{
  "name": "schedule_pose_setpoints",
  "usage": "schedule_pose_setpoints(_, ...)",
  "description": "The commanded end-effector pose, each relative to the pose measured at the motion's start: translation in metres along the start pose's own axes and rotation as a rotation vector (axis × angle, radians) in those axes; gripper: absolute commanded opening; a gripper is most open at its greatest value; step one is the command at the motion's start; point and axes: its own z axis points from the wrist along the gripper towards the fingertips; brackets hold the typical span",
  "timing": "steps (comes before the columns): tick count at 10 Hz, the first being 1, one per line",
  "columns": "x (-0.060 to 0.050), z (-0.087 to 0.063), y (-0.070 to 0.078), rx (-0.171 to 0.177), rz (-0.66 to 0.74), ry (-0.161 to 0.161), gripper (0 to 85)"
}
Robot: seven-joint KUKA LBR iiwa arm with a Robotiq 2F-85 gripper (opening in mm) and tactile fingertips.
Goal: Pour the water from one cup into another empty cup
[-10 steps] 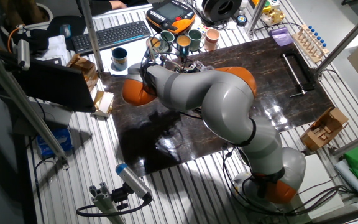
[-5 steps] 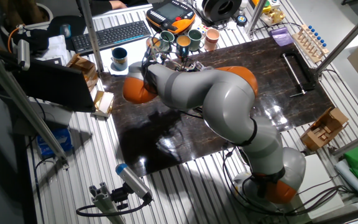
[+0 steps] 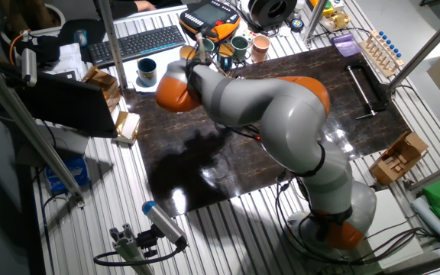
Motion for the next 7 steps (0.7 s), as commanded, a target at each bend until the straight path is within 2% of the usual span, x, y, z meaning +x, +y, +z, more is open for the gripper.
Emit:
schedule_pose_setpoints(1, 0.000, 0.001, -0.001, -0.029, 0.001, 0.000, 0.7)
schedule_pose_setpoints(7, 0.002, 0.013, -0.006, -0.157, 0.000, -0.014, 0.7)
